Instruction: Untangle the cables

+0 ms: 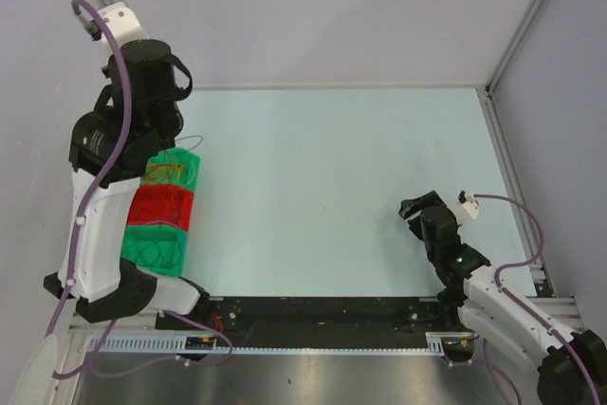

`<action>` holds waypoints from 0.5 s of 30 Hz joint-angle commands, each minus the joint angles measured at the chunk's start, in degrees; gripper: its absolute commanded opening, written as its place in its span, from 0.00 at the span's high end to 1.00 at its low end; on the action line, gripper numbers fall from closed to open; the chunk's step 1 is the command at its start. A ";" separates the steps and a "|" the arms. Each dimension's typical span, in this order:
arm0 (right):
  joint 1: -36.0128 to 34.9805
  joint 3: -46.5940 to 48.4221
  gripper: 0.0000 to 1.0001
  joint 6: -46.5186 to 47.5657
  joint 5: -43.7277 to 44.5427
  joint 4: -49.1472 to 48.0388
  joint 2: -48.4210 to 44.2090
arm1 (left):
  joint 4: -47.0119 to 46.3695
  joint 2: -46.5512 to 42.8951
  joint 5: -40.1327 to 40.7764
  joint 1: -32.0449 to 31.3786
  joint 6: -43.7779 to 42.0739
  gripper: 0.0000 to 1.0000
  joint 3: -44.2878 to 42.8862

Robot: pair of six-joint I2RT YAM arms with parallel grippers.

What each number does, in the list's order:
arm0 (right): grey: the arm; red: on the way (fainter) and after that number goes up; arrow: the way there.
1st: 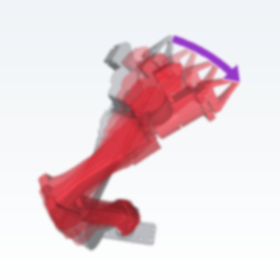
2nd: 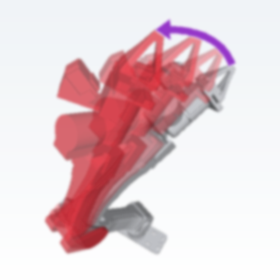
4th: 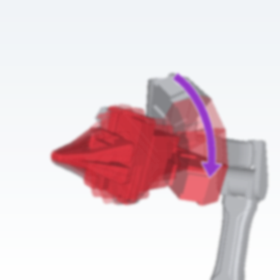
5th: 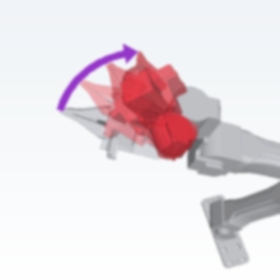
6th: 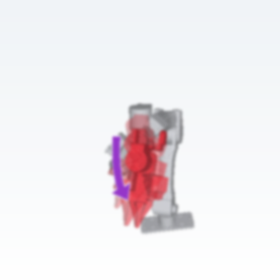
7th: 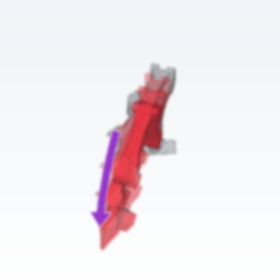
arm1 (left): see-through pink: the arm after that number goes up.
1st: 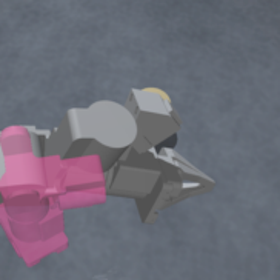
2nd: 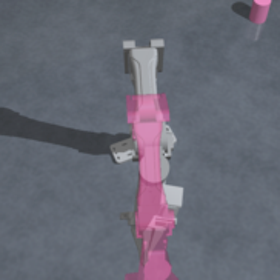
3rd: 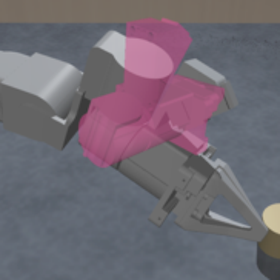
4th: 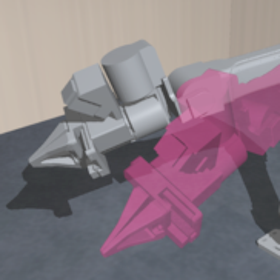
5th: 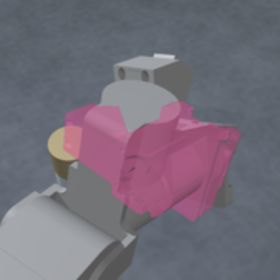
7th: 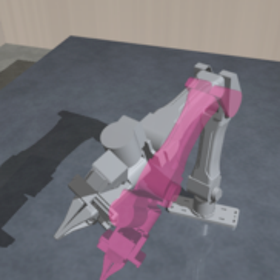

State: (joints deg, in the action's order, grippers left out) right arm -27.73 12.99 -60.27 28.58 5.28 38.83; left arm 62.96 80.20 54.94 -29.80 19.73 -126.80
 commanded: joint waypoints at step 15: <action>0.22 3.53 0.24 2.44 -1.24 -2.99 3.97 | -2.39 -12.96 3.35 11.51 1.10 1.00 15.42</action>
State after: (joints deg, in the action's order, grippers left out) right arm -27.73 13.85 -58.67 27.00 4.36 42.35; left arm 62.74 68.64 62.78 -22.76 20.16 -116.27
